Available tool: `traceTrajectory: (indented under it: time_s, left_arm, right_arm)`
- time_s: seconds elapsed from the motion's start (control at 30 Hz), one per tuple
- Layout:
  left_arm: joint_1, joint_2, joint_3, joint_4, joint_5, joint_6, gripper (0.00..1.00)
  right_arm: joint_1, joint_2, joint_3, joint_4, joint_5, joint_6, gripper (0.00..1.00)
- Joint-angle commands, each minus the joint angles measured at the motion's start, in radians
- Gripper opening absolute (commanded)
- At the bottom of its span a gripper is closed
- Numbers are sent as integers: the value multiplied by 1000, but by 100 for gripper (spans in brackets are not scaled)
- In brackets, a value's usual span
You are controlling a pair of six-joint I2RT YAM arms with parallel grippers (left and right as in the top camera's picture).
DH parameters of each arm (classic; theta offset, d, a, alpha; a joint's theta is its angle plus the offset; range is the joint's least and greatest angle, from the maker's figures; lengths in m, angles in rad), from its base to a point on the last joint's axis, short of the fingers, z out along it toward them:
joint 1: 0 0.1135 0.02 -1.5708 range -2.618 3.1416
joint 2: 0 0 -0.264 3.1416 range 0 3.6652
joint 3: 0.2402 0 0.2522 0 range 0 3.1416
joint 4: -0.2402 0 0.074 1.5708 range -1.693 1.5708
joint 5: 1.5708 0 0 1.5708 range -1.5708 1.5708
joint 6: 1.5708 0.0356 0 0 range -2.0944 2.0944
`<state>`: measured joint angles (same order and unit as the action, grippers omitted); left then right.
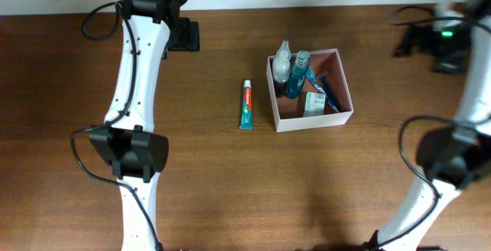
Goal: Pack container
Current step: 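Withdraw the right arm and reach the left gripper down to the Colgate tube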
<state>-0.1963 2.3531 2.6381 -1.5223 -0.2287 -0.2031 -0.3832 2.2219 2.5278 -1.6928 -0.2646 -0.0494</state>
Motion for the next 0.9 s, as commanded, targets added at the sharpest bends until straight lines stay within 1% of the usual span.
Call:
traceTrajectory:
  time_s: [0.0, 0.13, 0.23, 0.3, 0.43, 0.53, 0.63, 0.8, 0.87]
  left_arm:
    - [-6, 3, -3, 0, 15, -5, 99]
    - [-6, 3, -3, -37, 24, 1, 99]
    - [-11, 3, -3, -85, 98, 49, 99]
    - [-21, 3, -3, -112, 121, 47, 99]
    - [-56, 3, -3, -133, 122, 39, 99]
    - [-91, 3, -3, -142, 130, 36, 99]
    - [-123, 4, -3, -148, 192, 31, 99]
    - [-142, 4, -3, -146, 197, -49, 100]
    - [-142, 4, -3, -153, 200, -58, 99]
  right_arm:
    - [-73, -75, 6, -6, 135, 6, 99]
    - [-160, -71, 5, -6, 172, 6, 99]
    - [-214, -69, -6, -2, 172, 6, 99]
    - [-246, -67, -6, 6, 172, 6, 99]
    - [-298, -67, -6, 6, 172, 6, 99]
    - [-322, -67, -6, 6, 172, 6, 99]
    - [-332, -67, -6, 5, 172, 6, 99]
    - [-330, -67, -6, 6, 172, 6, 99]
    - [-331, -67, -6, 18, 195, -9, 99]
